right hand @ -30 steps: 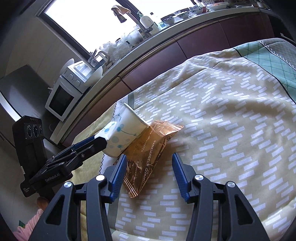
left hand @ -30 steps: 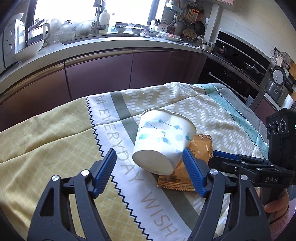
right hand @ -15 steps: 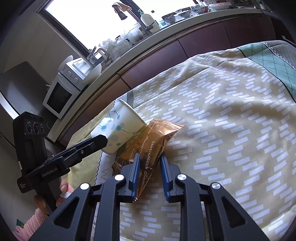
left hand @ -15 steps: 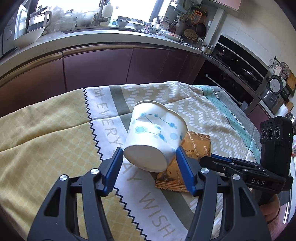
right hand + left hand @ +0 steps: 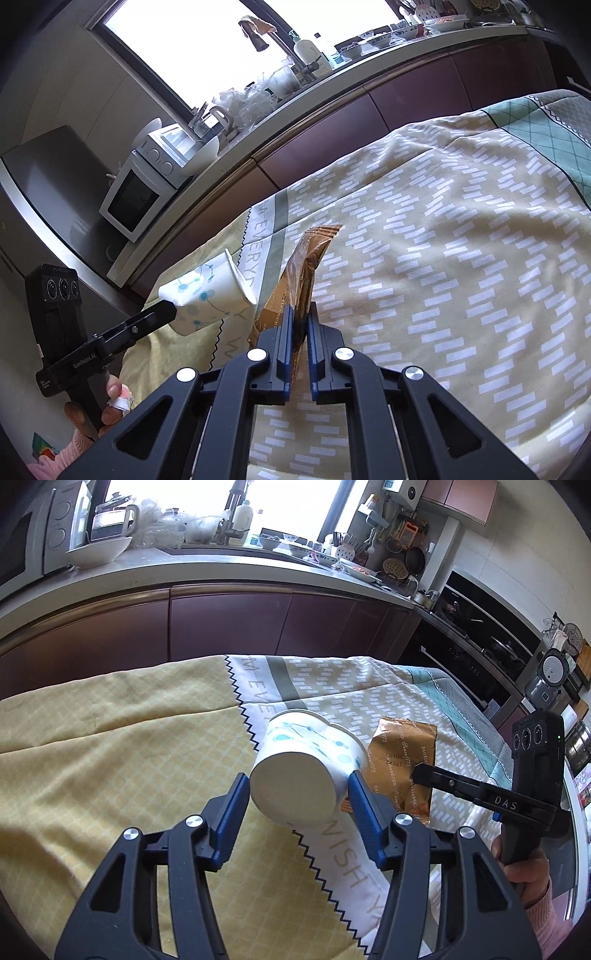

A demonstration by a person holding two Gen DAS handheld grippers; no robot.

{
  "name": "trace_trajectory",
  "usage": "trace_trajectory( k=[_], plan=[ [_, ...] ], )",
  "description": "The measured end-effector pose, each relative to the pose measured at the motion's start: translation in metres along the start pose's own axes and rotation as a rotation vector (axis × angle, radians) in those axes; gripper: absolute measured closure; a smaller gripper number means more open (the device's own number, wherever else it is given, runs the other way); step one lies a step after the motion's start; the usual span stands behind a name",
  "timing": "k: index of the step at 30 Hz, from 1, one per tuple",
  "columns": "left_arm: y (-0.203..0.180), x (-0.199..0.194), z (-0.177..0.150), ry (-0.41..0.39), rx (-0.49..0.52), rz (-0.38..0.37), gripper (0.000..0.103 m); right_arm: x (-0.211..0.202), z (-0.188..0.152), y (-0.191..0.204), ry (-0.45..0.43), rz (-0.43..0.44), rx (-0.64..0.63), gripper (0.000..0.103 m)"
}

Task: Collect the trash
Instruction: 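Grasp the white dotted paper cup with the left tool while the right tool grasps the brown wrapper, then lift and carry the paper cup and brown wrapper in both tools over the blue bin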

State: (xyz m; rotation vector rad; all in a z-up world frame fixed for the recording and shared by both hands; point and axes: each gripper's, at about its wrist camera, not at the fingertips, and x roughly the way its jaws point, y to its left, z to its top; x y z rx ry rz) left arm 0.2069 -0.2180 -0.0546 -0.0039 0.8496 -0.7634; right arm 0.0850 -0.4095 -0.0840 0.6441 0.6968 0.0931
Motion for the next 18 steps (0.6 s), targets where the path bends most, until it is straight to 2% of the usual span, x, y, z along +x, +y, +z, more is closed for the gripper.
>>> trace_trajectory(
  k=[10,11,12,13,15,17,18],
  plan=[
    [0.027,-0.059,-0.033,-0.039,-0.037,0.042,0.048,-0.007,-0.008,0.029,-0.014,0.067,-0.03,0.097],
    [0.029,-0.065,-0.037,-0.043,-0.036,0.05,0.054,-0.007,-0.009,0.032,-0.014,0.073,-0.034,0.097],
    [0.031,-0.069,-0.041,-0.04,-0.04,0.049,0.071,-0.007,-0.01,0.036,-0.012,0.081,-0.039,0.097],
    [0.034,-0.072,-0.045,-0.022,-0.046,0.048,0.095,-0.006,-0.011,0.039,-0.01,0.089,-0.044,0.097],
    [0.039,-0.078,-0.054,-0.005,-0.052,0.05,0.094,-0.005,-0.014,0.047,-0.004,0.104,-0.053,0.097],
    [0.044,-0.082,-0.066,0.005,-0.057,0.068,0.074,-0.001,-0.018,0.054,0.007,0.114,-0.066,0.097],
    [0.048,-0.083,-0.071,0.008,-0.071,0.071,0.07,0.0,-0.02,0.057,0.013,0.119,-0.071,0.097]
  ],
)
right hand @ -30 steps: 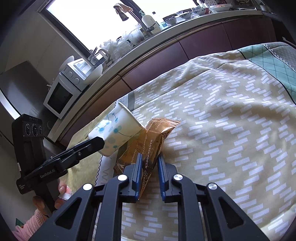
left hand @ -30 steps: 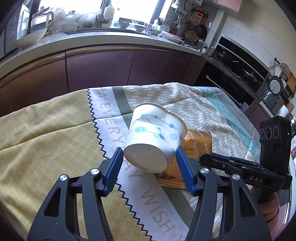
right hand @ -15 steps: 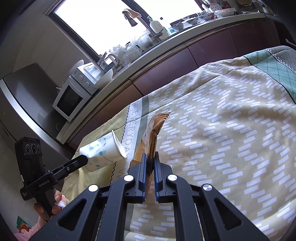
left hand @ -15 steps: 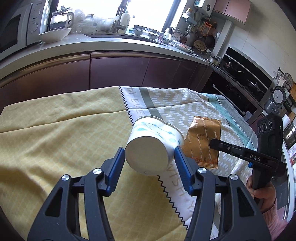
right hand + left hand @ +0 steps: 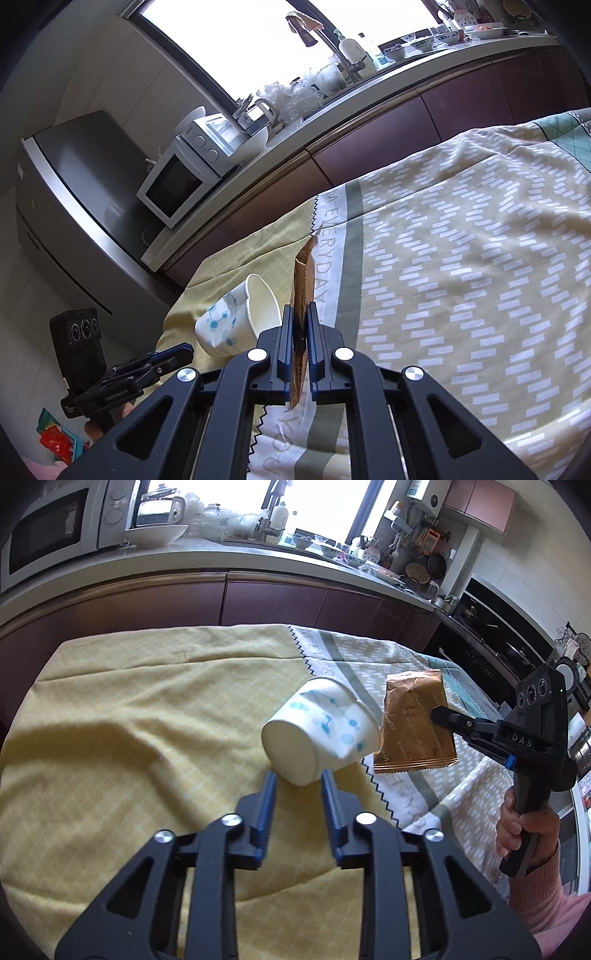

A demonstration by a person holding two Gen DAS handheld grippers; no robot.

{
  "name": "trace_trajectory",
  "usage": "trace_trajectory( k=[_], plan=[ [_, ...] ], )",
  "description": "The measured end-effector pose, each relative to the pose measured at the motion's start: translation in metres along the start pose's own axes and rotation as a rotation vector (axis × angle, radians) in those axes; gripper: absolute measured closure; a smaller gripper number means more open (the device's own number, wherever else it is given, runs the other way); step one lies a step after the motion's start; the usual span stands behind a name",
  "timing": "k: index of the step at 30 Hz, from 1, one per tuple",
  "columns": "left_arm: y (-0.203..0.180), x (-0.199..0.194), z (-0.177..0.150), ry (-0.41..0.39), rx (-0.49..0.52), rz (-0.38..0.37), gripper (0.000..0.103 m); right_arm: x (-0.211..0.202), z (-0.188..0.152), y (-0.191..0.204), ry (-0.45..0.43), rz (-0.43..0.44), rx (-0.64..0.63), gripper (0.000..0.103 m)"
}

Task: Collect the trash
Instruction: 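Lift and carry the paper cup and brown wrapper in both tools over the blue bin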

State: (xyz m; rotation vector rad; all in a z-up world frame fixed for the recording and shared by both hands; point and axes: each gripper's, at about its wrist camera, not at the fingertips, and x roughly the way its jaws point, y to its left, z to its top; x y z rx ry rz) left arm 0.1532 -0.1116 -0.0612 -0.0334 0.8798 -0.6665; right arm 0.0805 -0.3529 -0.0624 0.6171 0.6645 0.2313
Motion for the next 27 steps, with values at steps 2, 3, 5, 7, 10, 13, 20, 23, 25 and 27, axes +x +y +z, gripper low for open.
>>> trace_trajectory(
  k=[2,3,5,7,10,13,20,23,25,27],
  plan=[
    [0.007,-0.001,-0.006,-0.001,-0.021,-0.005,0.069,0.004,-0.002,0.006,0.008,0.003,-0.011,0.097],
    [0.008,-0.003,-0.006,-0.005,-0.031,-0.013,0.067,0.005,-0.003,0.008,0.01,0.006,-0.013,0.097],
    [0.011,-0.004,-0.002,-0.022,-0.033,-0.031,0.043,0.008,-0.003,0.01,0.014,0.01,-0.015,0.097],
    [0.01,-0.003,0.006,-0.048,-0.017,0.002,0.036,0.009,-0.004,0.01,0.015,0.011,-0.012,0.097],
    [0.005,0.009,0.023,-0.029,0.017,-0.027,0.029,0.013,-0.004,0.007,0.02,0.011,-0.004,0.097],
    [-0.002,0.032,0.036,0.02,0.059,-0.035,0.024,0.016,-0.005,0.003,0.03,0.015,0.012,0.097],
    [-0.007,0.061,0.041,0.087,0.092,-0.068,0.037,0.019,-0.008,-0.004,0.053,0.019,0.022,0.097],
    [-0.008,0.06,0.037,0.079,0.095,-0.056,0.047,0.02,-0.008,-0.005,0.057,0.023,0.023,0.097],
    [-0.009,0.056,0.034,0.064,0.086,-0.044,0.047,0.02,-0.008,-0.007,0.057,0.028,0.023,0.097],
    [-0.011,0.049,0.03,0.051,0.086,-0.02,0.048,0.02,-0.008,-0.005,0.053,0.032,0.02,0.097]
  ],
)
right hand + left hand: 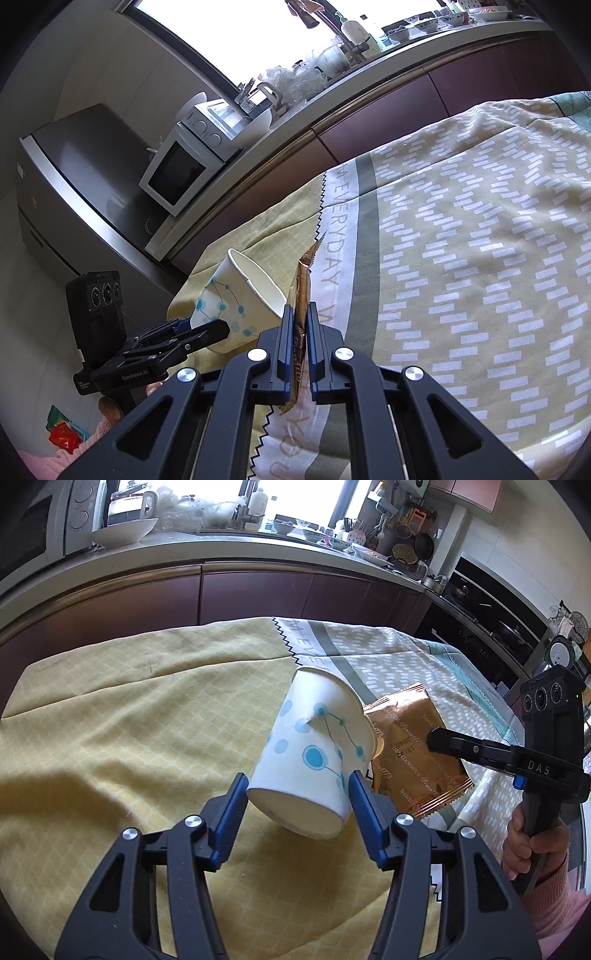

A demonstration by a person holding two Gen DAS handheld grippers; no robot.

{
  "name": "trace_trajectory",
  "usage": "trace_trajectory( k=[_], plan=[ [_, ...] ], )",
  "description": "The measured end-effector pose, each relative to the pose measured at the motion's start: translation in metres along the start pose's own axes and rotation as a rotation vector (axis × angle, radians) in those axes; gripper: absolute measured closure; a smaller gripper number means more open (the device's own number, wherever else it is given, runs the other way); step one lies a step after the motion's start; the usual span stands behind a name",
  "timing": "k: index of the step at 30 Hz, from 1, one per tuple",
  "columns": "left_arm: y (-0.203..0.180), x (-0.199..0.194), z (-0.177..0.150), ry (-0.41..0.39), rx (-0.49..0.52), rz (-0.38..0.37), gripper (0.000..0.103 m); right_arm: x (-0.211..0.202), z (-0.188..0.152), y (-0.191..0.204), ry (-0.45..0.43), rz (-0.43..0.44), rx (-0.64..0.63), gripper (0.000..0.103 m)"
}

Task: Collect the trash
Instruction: 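Lift and carry the paper cup and brown wrapper in both tools over the blue bin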

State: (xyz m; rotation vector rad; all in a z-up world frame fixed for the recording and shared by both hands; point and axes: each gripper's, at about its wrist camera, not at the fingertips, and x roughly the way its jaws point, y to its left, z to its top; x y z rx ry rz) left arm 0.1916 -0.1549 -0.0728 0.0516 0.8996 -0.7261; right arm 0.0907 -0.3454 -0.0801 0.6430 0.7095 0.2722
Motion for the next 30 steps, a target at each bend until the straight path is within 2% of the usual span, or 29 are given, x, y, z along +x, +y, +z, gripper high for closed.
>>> trace_trajectory(
  k=[8,18,30],
  plan=[
    [-0.002,-0.043,-0.018,-0.075,-0.016,0.085,0.048,0.001,-0.001,0.017,-0.006,0.037,-0.022,0.098],
    [0.014,-0.109,-0.052,-0.153,-0.062,0.198,0.048,-0.002,-0.002,0.052,-0.017,0.113,-0.068,0.098],
    [0.046,-0.168,-0.094,-0.2,-0.141,0.291,0.048,0.026,-0.021,0.093,0.052,0.212,-0.104,0.098]
  ],
)
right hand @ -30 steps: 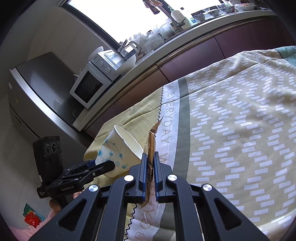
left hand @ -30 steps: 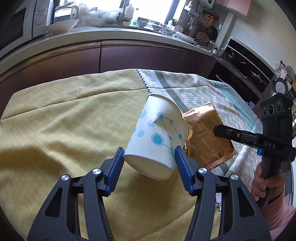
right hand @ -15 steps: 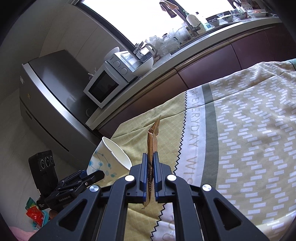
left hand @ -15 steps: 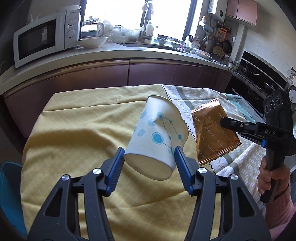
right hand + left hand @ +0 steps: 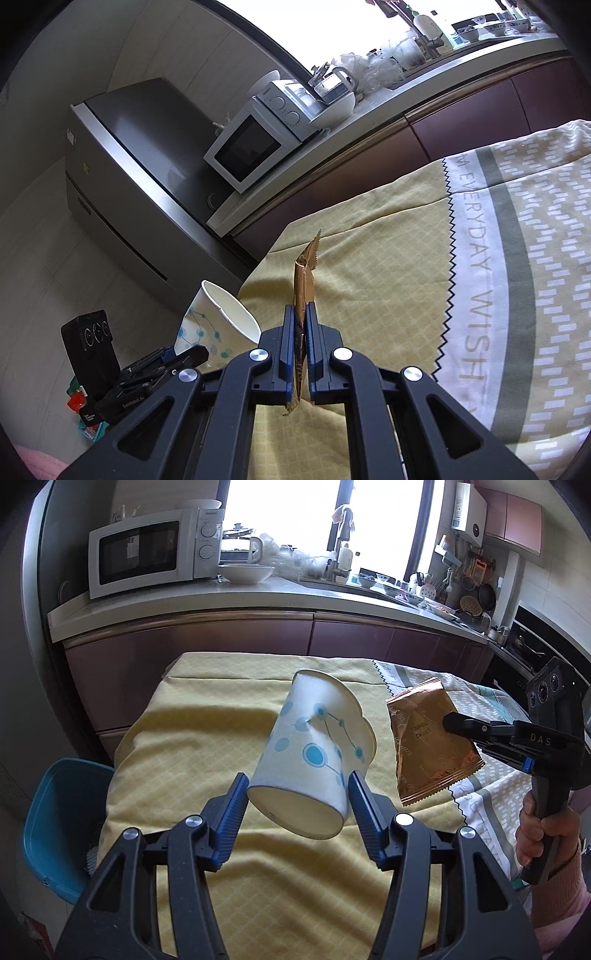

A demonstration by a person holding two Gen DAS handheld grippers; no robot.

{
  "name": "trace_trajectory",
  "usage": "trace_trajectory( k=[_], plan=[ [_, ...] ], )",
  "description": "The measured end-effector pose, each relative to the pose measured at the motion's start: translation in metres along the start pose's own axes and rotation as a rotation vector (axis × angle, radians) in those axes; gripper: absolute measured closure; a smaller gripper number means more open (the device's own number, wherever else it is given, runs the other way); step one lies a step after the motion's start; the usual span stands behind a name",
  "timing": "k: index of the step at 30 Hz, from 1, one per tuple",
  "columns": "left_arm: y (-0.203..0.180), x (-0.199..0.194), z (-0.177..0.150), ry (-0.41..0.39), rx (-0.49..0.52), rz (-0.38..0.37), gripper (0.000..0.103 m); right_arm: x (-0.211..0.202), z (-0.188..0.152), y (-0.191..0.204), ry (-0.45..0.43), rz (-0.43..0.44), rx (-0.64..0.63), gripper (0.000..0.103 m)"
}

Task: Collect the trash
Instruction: 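Lift and carry the paper cup and brown wrapper in both tools over the blue bin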

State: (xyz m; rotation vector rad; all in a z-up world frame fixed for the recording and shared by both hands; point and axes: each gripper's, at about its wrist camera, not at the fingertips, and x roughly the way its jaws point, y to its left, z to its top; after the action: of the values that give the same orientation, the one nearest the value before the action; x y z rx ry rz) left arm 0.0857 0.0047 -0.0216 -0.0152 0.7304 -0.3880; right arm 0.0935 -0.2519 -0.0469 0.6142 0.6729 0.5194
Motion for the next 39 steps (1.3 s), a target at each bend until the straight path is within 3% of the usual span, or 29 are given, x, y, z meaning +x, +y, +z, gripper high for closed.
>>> trace_trajectory(
  k=[39],
  plan=[
    [0.102,-0.074,-0.041,-0.063,-0.183,0.149,0.048,0.11,-0.02,0.103,0.177,0.158,-0.113,0.098]
  ],
)
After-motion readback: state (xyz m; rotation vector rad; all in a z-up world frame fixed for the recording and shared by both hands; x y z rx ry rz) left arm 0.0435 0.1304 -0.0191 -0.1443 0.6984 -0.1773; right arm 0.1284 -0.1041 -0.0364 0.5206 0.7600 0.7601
